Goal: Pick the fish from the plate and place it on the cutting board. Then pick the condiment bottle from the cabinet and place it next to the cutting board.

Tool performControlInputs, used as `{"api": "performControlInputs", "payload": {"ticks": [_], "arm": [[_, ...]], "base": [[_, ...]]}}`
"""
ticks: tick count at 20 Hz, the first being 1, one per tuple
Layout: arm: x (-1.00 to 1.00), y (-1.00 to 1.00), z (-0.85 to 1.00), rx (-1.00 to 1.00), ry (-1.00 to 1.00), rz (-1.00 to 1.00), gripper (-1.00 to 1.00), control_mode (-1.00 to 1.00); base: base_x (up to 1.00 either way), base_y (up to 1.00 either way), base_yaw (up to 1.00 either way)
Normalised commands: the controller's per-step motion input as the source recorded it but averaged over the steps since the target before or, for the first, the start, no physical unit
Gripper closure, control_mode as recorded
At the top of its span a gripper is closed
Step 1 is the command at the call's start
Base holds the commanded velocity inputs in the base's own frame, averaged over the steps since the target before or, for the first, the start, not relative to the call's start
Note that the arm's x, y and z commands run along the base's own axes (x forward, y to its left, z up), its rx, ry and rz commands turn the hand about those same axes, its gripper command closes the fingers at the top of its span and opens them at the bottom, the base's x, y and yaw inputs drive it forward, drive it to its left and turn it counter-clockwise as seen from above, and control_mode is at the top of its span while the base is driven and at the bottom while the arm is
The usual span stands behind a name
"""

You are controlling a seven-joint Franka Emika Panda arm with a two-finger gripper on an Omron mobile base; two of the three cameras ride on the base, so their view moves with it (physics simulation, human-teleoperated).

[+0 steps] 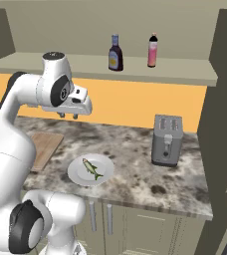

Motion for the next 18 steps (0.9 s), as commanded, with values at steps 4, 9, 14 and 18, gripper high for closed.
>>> {"api": "performControlInputs", "payload": {"ticks": [4,9,14,18], "arm": [[0.0,0.0,-0.04,0.0,0.0,0.01,-1.0,-1.0],[0.0,0.0,-0.06,0.0,0.01,0.07,-1.0,-1.0],[0.0,0.0,-0.17,-0.02,0.04,0.09,-1.0,-1.0],[-0.03,0.0,-0.3,-0.08,0.05,0.09,-1.0,-1.0]], "base": [[0.0,0.0,0.0],[0.0,0.0,0.0],[0.0,0.0,0.0],[0.0,0.0,0.0]]}}
